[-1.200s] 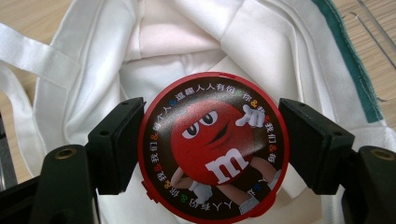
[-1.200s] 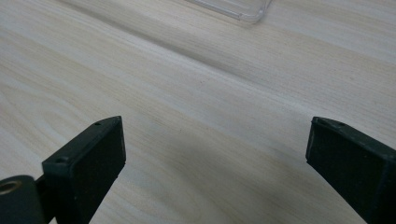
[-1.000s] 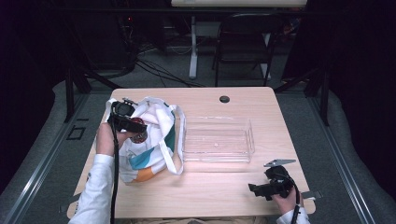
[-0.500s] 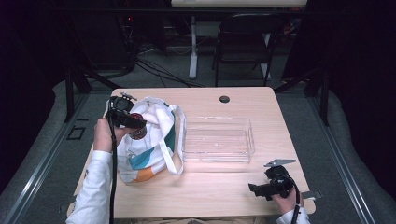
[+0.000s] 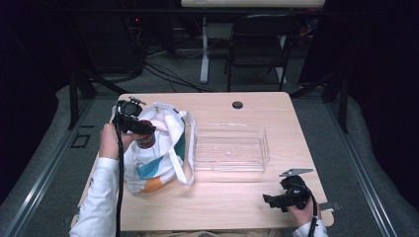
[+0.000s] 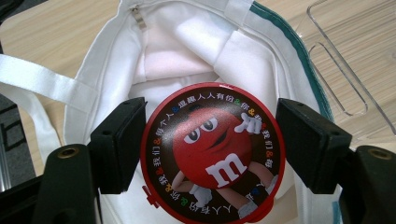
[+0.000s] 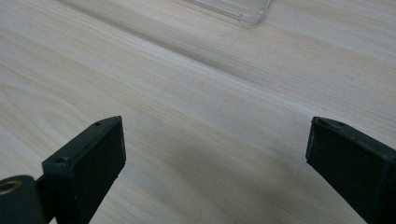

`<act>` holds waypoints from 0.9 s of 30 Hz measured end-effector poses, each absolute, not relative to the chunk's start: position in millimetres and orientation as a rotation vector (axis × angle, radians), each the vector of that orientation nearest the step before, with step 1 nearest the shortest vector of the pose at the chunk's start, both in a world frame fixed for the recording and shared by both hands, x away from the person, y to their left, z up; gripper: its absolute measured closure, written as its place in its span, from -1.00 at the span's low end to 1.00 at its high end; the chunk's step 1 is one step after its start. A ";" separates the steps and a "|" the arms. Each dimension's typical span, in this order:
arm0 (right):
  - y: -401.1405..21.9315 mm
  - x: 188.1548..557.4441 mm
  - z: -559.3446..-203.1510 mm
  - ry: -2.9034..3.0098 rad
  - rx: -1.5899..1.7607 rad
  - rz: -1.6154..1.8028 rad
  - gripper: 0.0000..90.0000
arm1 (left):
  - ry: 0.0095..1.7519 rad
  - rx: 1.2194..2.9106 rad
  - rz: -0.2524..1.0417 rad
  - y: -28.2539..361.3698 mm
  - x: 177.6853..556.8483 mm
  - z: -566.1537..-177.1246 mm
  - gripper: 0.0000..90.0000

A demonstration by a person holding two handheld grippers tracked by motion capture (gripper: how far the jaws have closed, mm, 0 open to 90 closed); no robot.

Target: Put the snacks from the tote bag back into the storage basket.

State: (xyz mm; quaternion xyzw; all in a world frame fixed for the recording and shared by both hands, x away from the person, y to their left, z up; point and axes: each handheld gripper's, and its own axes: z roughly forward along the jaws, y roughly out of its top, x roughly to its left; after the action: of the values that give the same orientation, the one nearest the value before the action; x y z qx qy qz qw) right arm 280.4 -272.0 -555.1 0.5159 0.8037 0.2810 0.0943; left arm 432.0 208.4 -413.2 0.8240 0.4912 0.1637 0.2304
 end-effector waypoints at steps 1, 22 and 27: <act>-272.1 280.5 -555.1 2.384 1.531 0.833 -0.90 | 1.347 2.268 0.449 207.7 432.0 -412.8 -0.39; -272.7 280.4 -554.7 2.379 1.536 0.833 -0.90 | 1.252 2.281 0.468 175.6 437.2 -386.8 -0.39; -272.9 280.4 -554.6 2.379 1.536 0.834 -0.90 | 1.233 2.282 0.471 168.0 437.7 -383.3 -0.39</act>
State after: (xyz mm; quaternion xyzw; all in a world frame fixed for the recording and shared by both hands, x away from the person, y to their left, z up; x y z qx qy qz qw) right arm 280.4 -272.9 -554.6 0.5180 0.8023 0.2812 0.0945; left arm 437.7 168.0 -383.3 0.8381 0.4529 0.1729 0.2500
